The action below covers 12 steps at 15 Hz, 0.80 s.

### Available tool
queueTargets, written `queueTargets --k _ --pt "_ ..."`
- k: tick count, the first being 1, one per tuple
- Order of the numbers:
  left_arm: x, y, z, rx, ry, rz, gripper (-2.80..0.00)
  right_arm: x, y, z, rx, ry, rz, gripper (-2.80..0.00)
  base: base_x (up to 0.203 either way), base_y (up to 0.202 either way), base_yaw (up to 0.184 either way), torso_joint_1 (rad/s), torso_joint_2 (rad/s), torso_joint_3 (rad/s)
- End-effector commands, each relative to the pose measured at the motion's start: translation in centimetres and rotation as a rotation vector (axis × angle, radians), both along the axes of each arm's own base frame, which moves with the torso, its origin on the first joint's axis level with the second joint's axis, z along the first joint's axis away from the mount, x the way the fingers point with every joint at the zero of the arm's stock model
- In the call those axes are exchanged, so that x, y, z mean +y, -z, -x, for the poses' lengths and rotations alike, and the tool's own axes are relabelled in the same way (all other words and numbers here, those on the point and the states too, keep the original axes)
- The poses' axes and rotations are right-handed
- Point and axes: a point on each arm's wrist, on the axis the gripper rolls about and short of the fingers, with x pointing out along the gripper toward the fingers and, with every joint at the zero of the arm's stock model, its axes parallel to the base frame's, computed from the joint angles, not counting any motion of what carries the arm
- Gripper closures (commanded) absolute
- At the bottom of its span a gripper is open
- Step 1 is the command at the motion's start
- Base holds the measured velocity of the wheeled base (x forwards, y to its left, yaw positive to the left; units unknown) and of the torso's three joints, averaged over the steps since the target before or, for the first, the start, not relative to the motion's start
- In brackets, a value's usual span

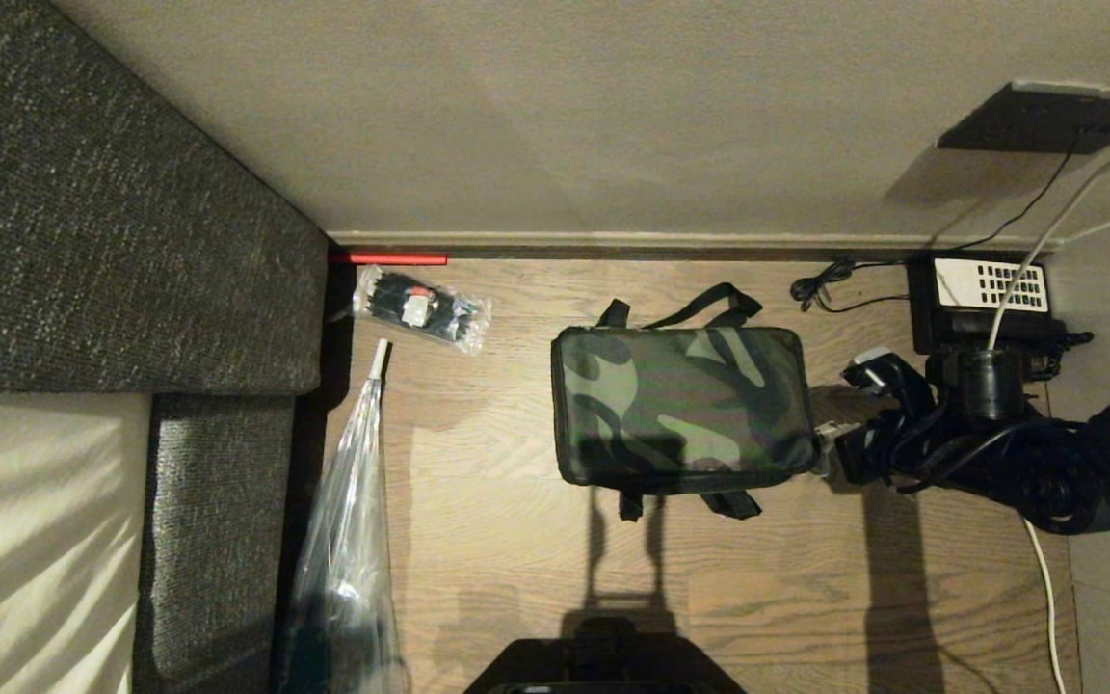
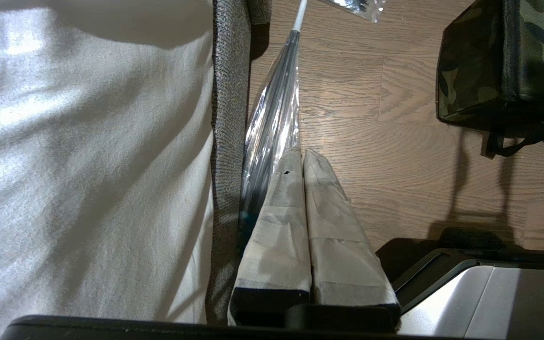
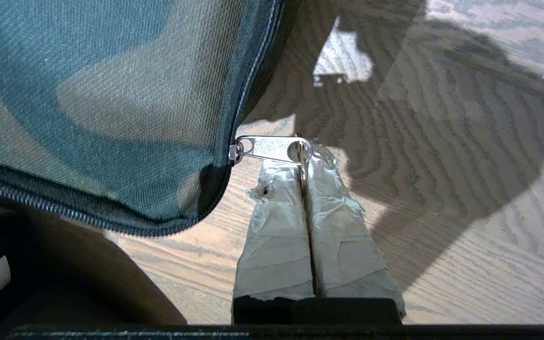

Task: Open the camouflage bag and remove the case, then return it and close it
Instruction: Open the top of the storage box

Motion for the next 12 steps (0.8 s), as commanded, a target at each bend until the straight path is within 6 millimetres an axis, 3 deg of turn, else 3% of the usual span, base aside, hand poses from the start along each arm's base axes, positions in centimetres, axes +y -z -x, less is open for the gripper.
queueTargets --k 1,12 --pt "0.0 0.0 0.0 0.0 -0.001 0.001 0.0 0.0 -0.1 -0.2 -0.01 -0.001 -0.001 0.0 0.0 0.0 0.0 0.0 0.0 0.0" --pt "0.0 0.0 0.0 0.0 0.0 0.001 0.0 0.1 -1.0 -1.6 -0.054 0.008 -0.01 0.0 0.0 0.0 0.0 0.0 0.0 0.0"
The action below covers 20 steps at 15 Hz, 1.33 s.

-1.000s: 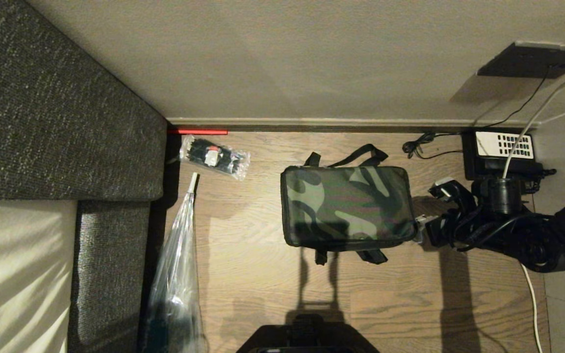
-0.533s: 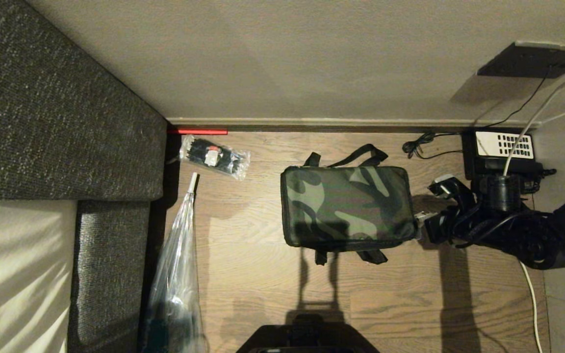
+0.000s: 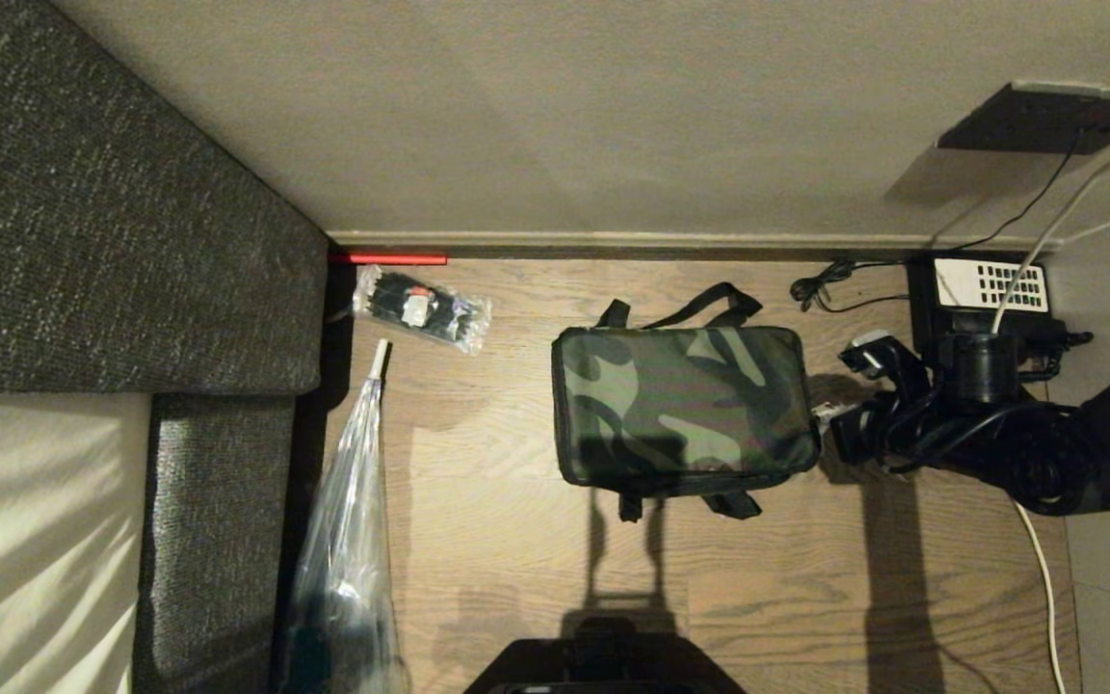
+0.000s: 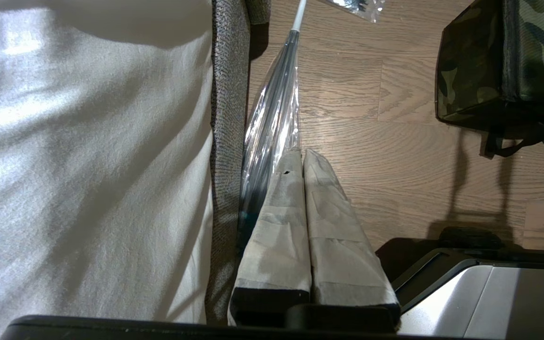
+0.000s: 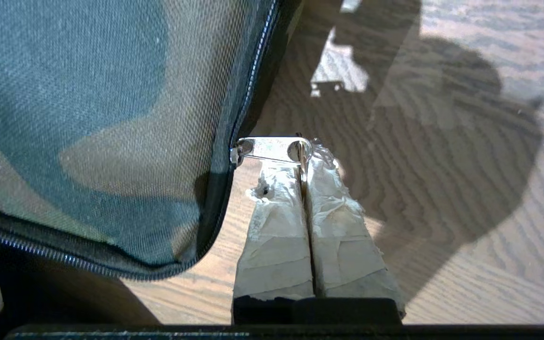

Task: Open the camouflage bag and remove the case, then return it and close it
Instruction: Open the top of the storage box

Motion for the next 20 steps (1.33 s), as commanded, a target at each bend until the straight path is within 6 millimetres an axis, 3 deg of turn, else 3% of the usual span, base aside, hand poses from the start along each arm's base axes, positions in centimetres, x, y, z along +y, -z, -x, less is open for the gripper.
queueTargets --k 1,20 --pt "0.0 0.0 0.0 0.0 0.0 0.001 0.0 0.0 0.0 -0.3 -0.008 -0.001 0.001 0.0 0.0 0.0 0.0 0.0 0.0 0.0" --pt "0.0 0.0 0.0 0.002 0.0 0.001 0.0 0.1 -1.5 -1.8 -0.073 0.014 -0.029 0.0 0.0 0.0 0.0 0.0 0.0 0.0"
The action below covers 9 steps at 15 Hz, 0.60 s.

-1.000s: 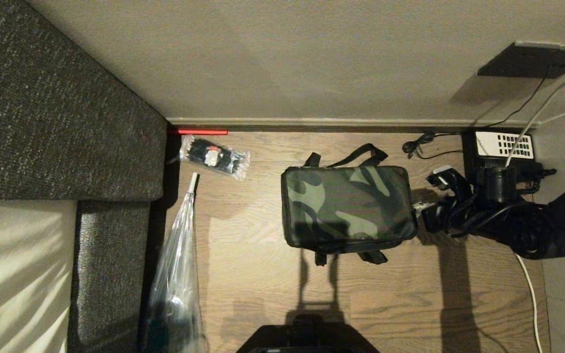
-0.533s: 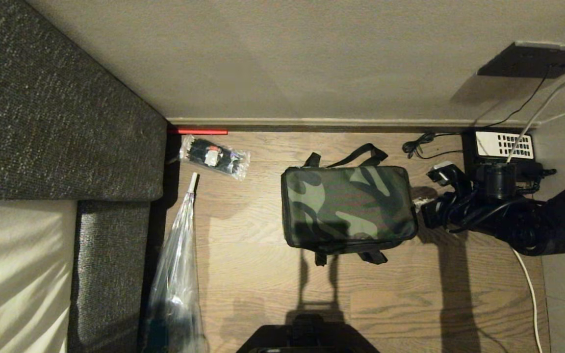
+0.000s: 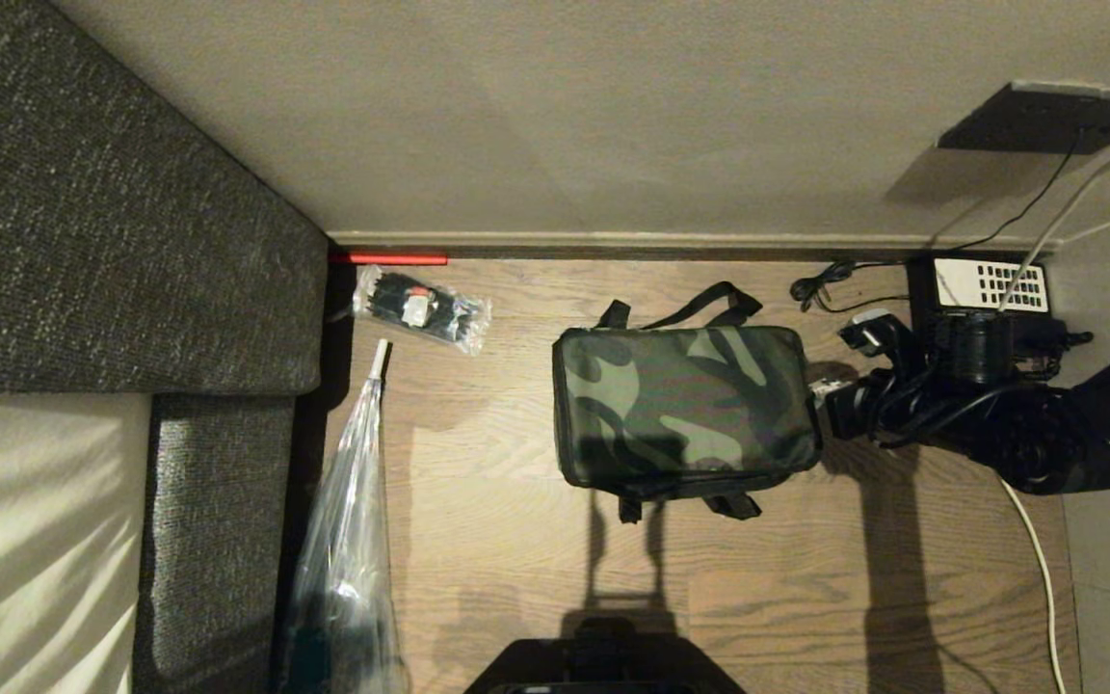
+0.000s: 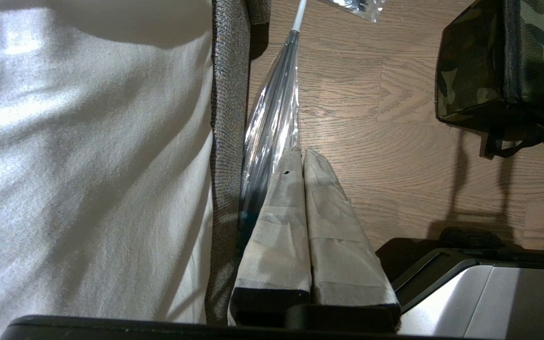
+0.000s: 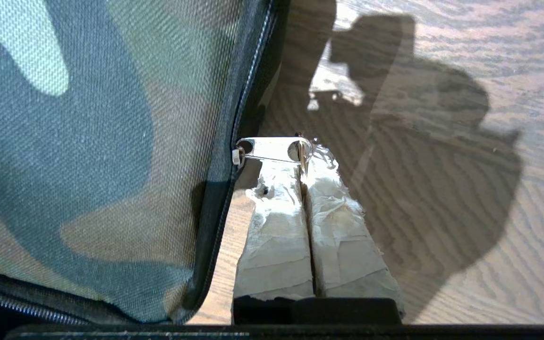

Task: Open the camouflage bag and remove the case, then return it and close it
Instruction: Open the top of the storage box

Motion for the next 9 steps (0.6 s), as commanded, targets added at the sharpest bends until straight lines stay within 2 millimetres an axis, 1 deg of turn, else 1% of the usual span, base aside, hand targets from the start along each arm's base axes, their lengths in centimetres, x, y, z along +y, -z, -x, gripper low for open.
queueTargets --k 1,9 --pt "0.0 0.0 0.0 0.001 -0.001 0.0 0.0 0.1 -0.1 -0.2 -0.01 -0.003 -0.001 0.0 0.0 0.0 0.0 0.0 0.0 0.0" --pt "0.0 0.0 0.0 0.0 -0.001 0.0 0.0 0.2 -1.2 -1.3 -0.049 0.008 -0.037 0.0 0.0 0.0 0.0 0.0 0.0 0.0"
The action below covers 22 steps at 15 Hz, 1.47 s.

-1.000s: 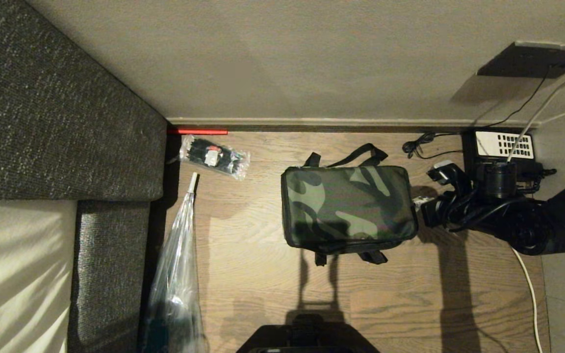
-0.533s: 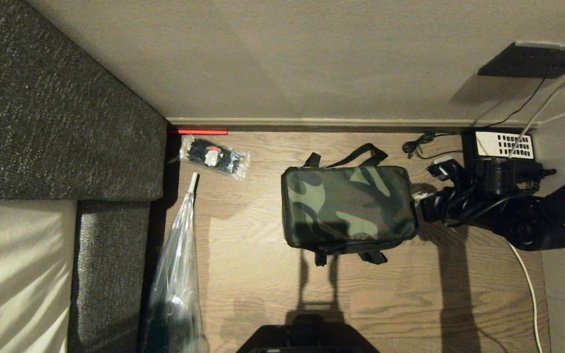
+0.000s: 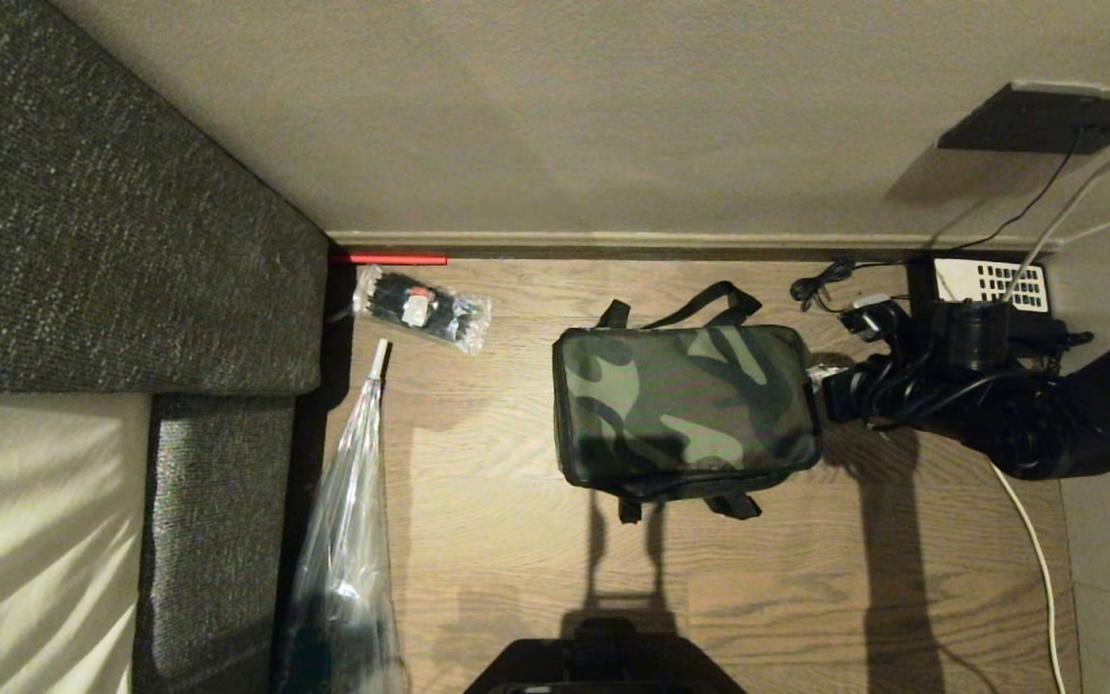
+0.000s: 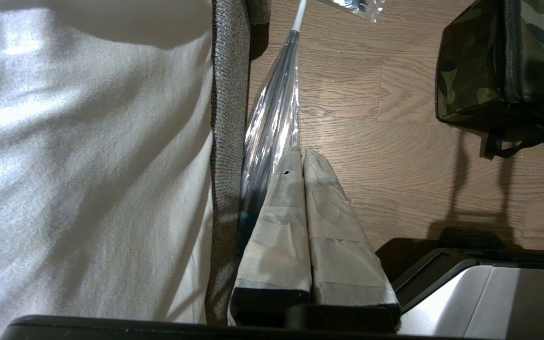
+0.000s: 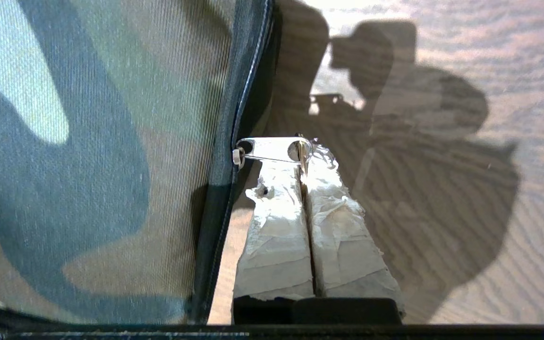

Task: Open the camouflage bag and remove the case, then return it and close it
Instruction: Open the top of the storage box

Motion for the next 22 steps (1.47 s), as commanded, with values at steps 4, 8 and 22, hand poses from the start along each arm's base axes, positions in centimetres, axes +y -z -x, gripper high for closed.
queueTargets --k 4,8,22 --pt "0.0 0.0 0.0 0.0 0.0 0.001 0.0 0.3 -0.4 -0.4 -0.02 -0.004 -0.016 0.0 0.0 0.0 0.0 0.0 0.0 0.0" --pt "0.0 0.0 0.0 0.0 -0.001 0.001 0.0 0.5 -0.7 -0.6 -0.031 -0.002 -0.032 0.0 0.0 0.0 0.0 0.0 0.0 0.0" --pt "0.0 0.0 0.0 0.0 0.0 0.001 0.0 0.4 -1.0 -0.4 -0.033 0.008 -0.037 0.0 0.0 0.0 0.0 0.0 0.0 0.0"
